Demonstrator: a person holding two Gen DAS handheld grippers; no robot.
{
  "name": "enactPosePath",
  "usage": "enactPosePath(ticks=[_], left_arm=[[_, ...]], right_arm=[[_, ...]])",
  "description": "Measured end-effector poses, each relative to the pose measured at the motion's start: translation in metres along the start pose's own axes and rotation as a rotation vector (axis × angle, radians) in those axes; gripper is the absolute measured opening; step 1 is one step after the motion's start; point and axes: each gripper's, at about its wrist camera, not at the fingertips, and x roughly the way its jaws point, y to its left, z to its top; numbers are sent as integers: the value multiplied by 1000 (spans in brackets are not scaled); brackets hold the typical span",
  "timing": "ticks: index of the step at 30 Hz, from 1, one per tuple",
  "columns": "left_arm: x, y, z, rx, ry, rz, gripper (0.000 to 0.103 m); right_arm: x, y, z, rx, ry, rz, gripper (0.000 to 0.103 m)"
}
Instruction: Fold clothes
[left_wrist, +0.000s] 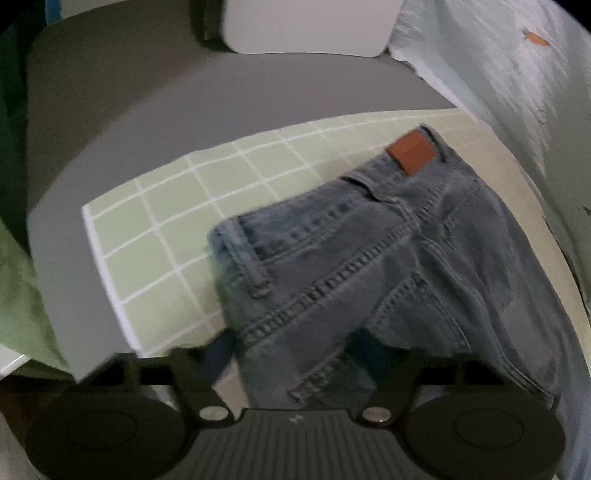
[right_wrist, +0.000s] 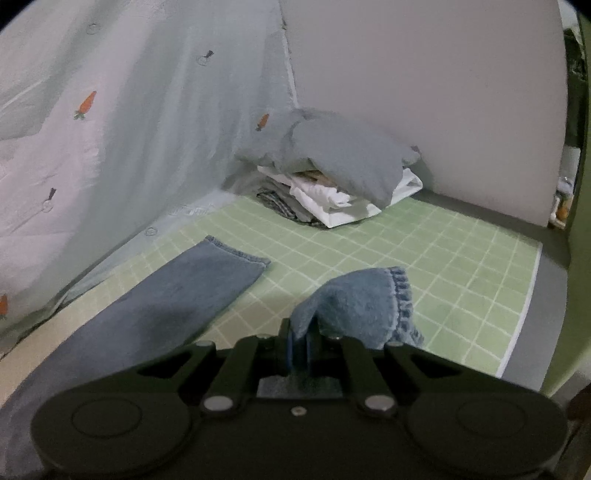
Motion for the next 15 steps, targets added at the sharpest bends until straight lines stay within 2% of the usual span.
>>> enactPosePath(ticks=[1, 2, 5, 7, 12, 15], left_arm=[[1, -1, 0, -8, -5, 9, 14], [0, 0, 1, -17, -14, 19, 10], [-17, 4, 6, -67, -60, 16, 9], [-39, 1, 12, -59, -115, 34, 9], [-109, -10, 28, 37, -311, 91, 8], [-117, -18, 33, 74, -355, 107, 8]], right_arm=[[-3, -1, 0, -13, -8, 1, 7], [-7, -2, 0, -18, -17, -1, 7], [-18, -8, 5, 0, -57, -12, 6], [-28, -14, 15, 18, -100, -20, 5], [-50, -21, 42, 3, -175, 24, 4], [-41, -15, 41, -34, -176, 43, 4]])
